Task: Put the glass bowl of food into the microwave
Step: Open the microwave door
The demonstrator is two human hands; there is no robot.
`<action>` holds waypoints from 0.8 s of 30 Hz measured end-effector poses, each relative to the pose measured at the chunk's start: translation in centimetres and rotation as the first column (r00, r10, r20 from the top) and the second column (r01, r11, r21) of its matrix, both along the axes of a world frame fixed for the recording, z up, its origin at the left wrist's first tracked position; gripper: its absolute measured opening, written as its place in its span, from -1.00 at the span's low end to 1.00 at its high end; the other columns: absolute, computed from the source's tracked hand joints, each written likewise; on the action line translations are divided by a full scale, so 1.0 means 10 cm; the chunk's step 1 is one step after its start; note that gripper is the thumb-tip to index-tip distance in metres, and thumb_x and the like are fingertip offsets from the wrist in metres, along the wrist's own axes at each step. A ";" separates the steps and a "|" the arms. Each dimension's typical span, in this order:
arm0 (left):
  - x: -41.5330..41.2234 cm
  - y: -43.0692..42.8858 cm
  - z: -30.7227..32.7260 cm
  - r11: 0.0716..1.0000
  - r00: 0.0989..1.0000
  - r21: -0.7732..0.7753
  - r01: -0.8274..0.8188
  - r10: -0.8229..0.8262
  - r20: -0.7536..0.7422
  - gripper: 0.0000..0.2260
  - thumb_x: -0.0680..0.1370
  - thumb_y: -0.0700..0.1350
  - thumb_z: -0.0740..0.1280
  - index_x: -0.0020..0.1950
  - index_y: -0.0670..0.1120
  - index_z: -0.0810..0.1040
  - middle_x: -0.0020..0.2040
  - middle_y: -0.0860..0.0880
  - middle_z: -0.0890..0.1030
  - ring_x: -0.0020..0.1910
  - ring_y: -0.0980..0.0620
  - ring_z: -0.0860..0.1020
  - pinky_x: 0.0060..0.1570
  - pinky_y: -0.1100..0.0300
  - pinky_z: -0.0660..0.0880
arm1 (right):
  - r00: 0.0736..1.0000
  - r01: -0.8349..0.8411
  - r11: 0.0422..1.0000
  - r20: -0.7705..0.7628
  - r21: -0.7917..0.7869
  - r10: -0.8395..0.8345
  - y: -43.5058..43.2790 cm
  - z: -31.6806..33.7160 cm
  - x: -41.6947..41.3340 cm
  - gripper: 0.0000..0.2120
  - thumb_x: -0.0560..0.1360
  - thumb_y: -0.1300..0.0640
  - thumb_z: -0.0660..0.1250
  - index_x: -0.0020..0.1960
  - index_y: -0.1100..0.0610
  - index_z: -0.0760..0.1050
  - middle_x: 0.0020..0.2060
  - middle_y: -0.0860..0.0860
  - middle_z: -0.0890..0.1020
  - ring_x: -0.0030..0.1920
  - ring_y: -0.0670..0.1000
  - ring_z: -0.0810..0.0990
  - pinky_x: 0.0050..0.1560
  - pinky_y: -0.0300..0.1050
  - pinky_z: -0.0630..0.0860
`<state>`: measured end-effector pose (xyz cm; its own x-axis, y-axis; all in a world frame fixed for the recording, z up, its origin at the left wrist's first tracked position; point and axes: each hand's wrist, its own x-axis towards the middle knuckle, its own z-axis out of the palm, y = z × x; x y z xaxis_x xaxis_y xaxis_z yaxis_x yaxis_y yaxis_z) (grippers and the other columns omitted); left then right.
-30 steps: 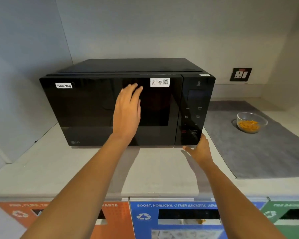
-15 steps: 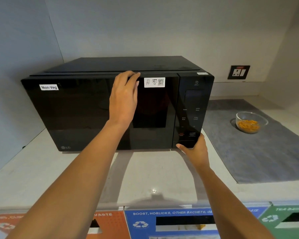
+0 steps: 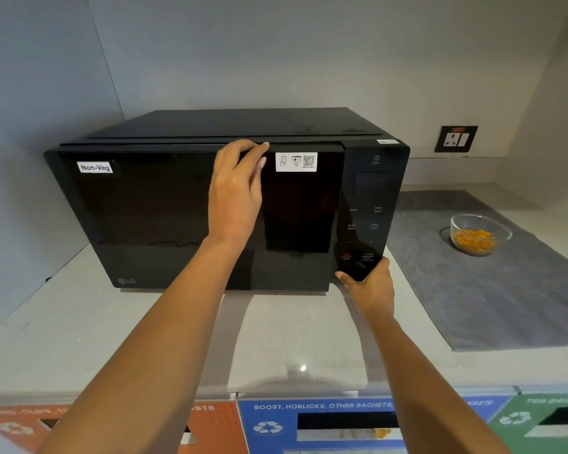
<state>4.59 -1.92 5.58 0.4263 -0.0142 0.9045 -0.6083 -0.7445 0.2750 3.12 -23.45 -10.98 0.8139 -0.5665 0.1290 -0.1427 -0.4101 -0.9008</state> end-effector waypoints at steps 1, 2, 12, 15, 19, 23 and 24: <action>-0.02 0.00 0.02 1.000 1.000 -0.006 0.001 -0.001 -0.010 -0.75 0.58 -0.22 0.27 0.23 -0.21 0.58 0.10 -0.17 0.59 0.14 -0.07 0.52 0.17 0.35 0.38 | 1.000 -0.028 1.000 -0.004 0.013 0.028 -0.01 0.01 -0.02 -0.30 0.31 0.02 0.53 0.31 0.10 0.23 0.22 0.08 0.50 0.24 0.17 0.51 0.20 0.05 0.49; -0.04 0.00 0.03 1.000 1.000 -0.011 0.002 -0.002 -0.020 -0.75 0.58 -0.22 0.27 0.22 -0.20 0.59 0.09 -0.16 0.59 0.12 -0.05 0.52 0.14 0.37 0.38 | 0.998 -0.058 0.998 -0.005 0.027 0.058 -0.01 0.01 -0.04 -0.28 0.33 0.03 0.52 0.34 0.10 0.21 0.24 0.08 0.49 0.26 0.17 0.49 0.21 0.05 0.48; -0.30 -0.03 0.18 0.998 0.993 -0.041 -0.051 0.046 -0.108 -0.73 0.61 -0.08 0.22 0.08 -0.22 0.62 -0.03 -0.11 0.57 0.00 0.01 0.51 -0.14 0.37 0.37 | 0.937 -0.203 0.944 -0.331 -0.261 0.110 -0.07 -0.12 -0.53 -0.38 0.55 -0.12 0.14 0.51 0.10 0.02 0.51 0.08 0.14 0.49 0.17 0.17 0.45 0.10 0.21; -0.49 -0.02 0.22 0.991 0.991 -0.085 -0.099 0.090 -0.099 -0.69 0.61 -0.05 0.21 -0.03 -0.24 0.64 -0.09 -0.12 0.58 -0.10 0.03 0.51 -0.23 0.32 0.37 | 0.920 -0.258 0.897 -0.374 -0.358 0.116 -0.15 -0.15 -0.71 -0.46 0.58 -0.08 0.08 0.48 0.12 0.11 0.49 0.09 0.21 0.46 0.14 0.23 0.44 0.05 0.25; -0.76 0.07 0.29 0.975 0.982 -0.130 -0.179 0.168 -0.087 -0.64 0.61 -0.03 0.19 -0.16 -0.24 0.64 -0.22 -0.11 0.59 -0.22 0.16 0.40 -0.36 0.36 0.25 | 0.889 -0.361 0.802 -0.436 -0.476 0.141 -0.22 -0.20 -0.88 -0.54 0.61 -0.03 0.03 0.46 0.13 0.17 0.49 0.05 0.23 0.47 0.07 0.21 0.44 -0.03 0.22; -1.01 0.23 0.44 0.950 0.947 -0.085 -0.301 0.287 -0.141 -0.51 0.62 0.05 0.13 -0.24 -0.23 0.66 -0.31 -0.12 0.60 -0.33 0.02 0.50 -0.38 0.21 0.31 | 0.879 -0.388 0.777 -0.452 -0.495 0.151 -0.21 -0.21 -0.99 -0.55 0.62 0.00 0.00 0.47 0.12 0.16 0.49 0.04 0.21 0.48 0.05 0.20 0.45 -0.06 0.20; -1.08 0.26 0.49 0.944 0.934 -0.056 -0.325 0.311 -0.177 -0.49 0.62 0.08 0.12 -0.26 -0.23 0.65 -0.32 -0.14 0.60 -0.34 -0.06 0.54 -0.37 0.18 0.34 | 0.876 -0.396 0.771 -0.458 -0.499 0.153 -0.20 -0.20 -1.02 -0.55 0.62 0.00 0.00 0.47 0.12 0.15 0.50 0.04 0.20 0.48 0.06 0.19 0.45 -0.07 0.19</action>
